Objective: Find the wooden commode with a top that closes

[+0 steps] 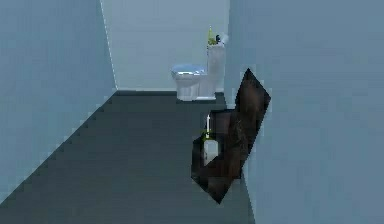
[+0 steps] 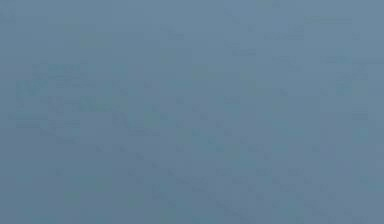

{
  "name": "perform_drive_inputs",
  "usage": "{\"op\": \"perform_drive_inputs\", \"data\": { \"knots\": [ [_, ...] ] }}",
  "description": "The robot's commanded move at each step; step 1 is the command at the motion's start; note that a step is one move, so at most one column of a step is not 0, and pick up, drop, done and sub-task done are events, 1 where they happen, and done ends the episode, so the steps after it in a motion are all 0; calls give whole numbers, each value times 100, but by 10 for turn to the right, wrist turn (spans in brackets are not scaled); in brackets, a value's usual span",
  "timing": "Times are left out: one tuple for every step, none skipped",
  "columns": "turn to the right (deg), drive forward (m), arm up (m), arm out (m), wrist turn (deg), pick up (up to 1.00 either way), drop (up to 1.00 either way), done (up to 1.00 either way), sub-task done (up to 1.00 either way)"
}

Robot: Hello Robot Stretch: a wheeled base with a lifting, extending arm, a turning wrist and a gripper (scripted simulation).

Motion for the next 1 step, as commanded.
{"op": "perform_drive_inputs", "data": {
  "knots": [
    [60,0,0,0,0,0,0,0,0]
  ]
}}
